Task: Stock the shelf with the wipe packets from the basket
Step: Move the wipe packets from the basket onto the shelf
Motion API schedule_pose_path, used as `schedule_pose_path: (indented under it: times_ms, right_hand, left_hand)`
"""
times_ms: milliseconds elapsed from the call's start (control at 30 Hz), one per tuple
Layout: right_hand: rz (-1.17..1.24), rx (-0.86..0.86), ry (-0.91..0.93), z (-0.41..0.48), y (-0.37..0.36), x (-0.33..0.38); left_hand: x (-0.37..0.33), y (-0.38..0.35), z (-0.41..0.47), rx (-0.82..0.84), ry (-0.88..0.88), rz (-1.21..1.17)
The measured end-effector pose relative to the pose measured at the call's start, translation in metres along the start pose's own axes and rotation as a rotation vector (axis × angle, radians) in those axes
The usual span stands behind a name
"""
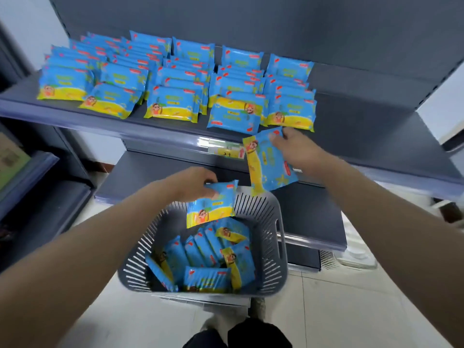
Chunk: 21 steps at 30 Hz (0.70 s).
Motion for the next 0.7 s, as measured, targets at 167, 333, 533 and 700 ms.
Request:
schedule_pose_path:
  times_ms: [167,333,533,700]
  right_hand:
    - [0.232,-0.147,-0.065,0.018,0.075,-0.014]
    - [0.330,0.099,-0.149,0.042,0.101,-0.021]
    - [-0.342,-0.114,0.158,0.084,0.126,0.018]
    - [-0.610,-0.010,0.228,0.125,0.091,0.025]
  left_hand:
    - [-0.061,0.048,0.021,-0.122,-0.077,-0.066]
    - [-0.098,0.071,0.042,-0.102,-0.148,-0.159]
    - [-0.113,0.095,0.065,-0.158,-0.136,-0.214]
    - [-0.116,0.102,0.083,-0.153,-0.119,-0.201]
Point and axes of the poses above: each hand's wrist, its own z-axis towards the middle knuckle, its own y-axis out of the back of the hand, x = y × z, the point moved 10 cm from there along z, towards the middle knuckle, and after that the axes turned 8 degrees about -y, right-handed, at the moved point
